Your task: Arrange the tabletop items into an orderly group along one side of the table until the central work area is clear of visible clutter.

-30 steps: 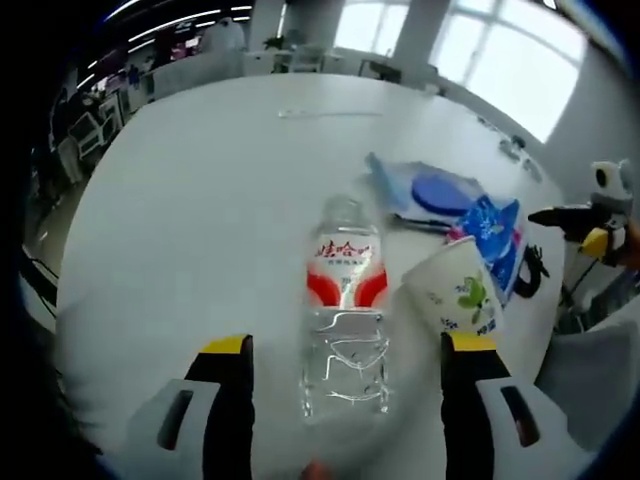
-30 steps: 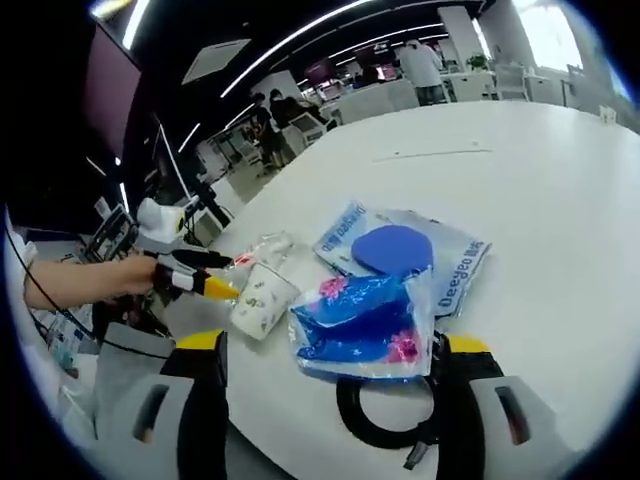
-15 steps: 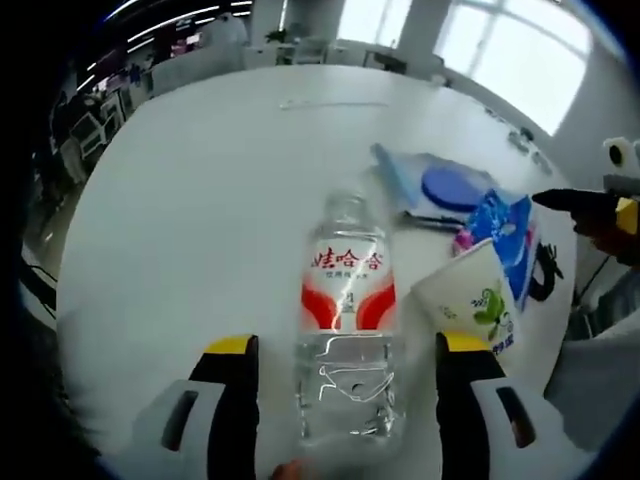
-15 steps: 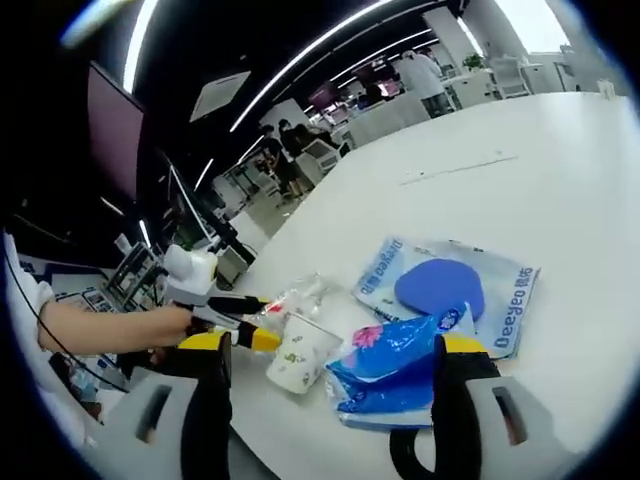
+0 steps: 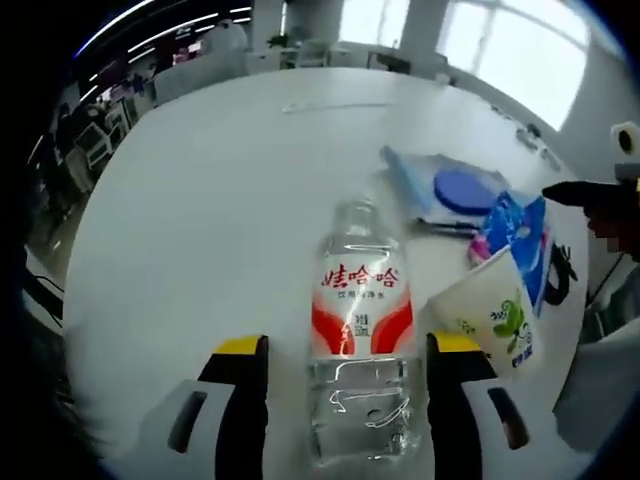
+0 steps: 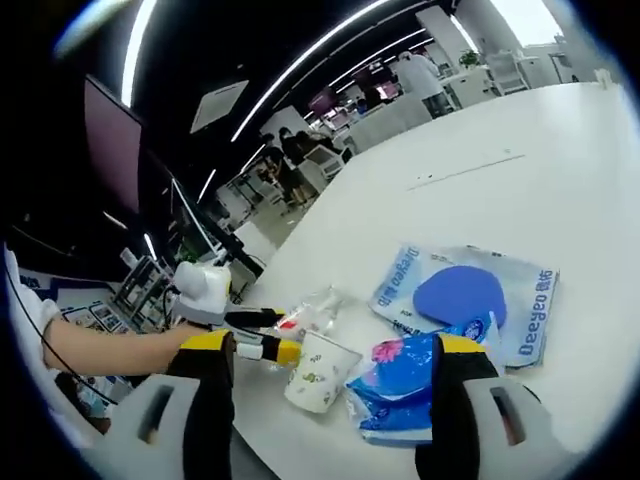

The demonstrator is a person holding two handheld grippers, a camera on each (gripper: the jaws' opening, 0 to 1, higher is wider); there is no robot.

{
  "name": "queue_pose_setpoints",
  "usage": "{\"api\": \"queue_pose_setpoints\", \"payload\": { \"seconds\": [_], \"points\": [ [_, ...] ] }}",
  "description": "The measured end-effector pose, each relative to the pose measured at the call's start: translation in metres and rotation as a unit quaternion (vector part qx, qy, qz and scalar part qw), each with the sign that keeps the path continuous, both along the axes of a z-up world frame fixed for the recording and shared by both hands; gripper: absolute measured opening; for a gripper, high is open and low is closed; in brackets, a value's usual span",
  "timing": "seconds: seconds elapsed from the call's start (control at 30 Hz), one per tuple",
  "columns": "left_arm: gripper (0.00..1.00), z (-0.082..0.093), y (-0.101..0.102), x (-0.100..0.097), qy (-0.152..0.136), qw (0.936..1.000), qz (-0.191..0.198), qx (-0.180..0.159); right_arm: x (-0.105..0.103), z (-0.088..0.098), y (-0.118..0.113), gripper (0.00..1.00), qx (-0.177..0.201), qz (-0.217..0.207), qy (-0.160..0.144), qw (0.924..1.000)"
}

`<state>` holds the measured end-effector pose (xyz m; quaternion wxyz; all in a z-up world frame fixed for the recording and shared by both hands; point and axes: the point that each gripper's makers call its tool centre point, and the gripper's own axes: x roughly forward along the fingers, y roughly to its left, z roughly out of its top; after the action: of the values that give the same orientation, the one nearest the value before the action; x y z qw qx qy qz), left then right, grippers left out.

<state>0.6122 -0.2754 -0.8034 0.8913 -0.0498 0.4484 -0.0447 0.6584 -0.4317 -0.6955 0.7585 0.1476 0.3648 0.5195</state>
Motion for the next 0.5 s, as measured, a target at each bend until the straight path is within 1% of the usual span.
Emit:
{"api": "queue_pose_setpoints", "payload": {
  "seconds": [0.03,0.07,0.1,0.13,0.17,0.3,0.33,0.37,0.4,0.43,0.47,0.5],
  "points": [
    [0.60,-0.001,0.000,0.001,0.001,1.0000,-0.002,0.005,0.000,-0.001,0.002,0.79,0.000,0.000,0.002,1.0000],
    [0.57,-0.002,0.001,0.001,0.003,0.9998,-0.011,0.017,0.000,-0.003,0.005,0.79,-0.002,0.000,0.011,0.9999],
    [0.54,-0.002,-0.001,0.002,0.000,0.9999,-0.012,0.012,0.001,-0.003,0.006,0.78,-0.002,-0.002,0.016,0.9999],
    [0.47,-0.002,-0.002,0.002,-0.001,0.9998,-0.013,0.011,0.002,-0.003,0.009,0.78,0.001,-0.006,0.020,0.9998],
    [0.44,-0.003,-0.003,0.003,-0.002,0.9998,-0.016,0.008,0.004,-0.003,0.011,0.78,0.004,-0.008,0.022,0.9997],
    [0.43,-0.002,-0.002,0.006,-0.007,0.9997,-0.016,0.014,0.008,-0.001,0.024,0.78,0.011,-0.008,0.028,0.9995],
    [0.39,0.000,-0.002,0.006,-0.012,0.9996,-0.017,0.018,0.008,-0.001,0.026,0.78,0.011,-0.007,0.029,0.9995],
    [0.38,0.004,0.000,0.010,-0.019,0.9995,-0.016,0.019,0.009,-0.001,0.030,0.78,0.013,-0.008,0.033,0.9993],
    [0.38,0.001,0.000,0.008,-0.011,0.9995,-0.020,0.023,0.010,-0.001,0.033,0.78,0.015,-0.009,0.037,0.9992],
    [0.37,0.001,0.000,0.009,-0.015,0.9994,-0.023,0.021,0.010,-0.001,0.037,0.77,0.018,-0.009,0.041,0.9990],
    [0.35,0.001,0.000,0.009,-0.015,0.9994,-0.023,0.021,0.010,-0.002,0.040,0.77,0.019,-0.008,0.048,0.9986],
    [0.35,0.001,-0.001,0.008,-0.013,0.9994,-0.024,0.020,0.004,-0.007,0.043,0.77,0.005,0.003,0.075,0.9971]
  ]
}}
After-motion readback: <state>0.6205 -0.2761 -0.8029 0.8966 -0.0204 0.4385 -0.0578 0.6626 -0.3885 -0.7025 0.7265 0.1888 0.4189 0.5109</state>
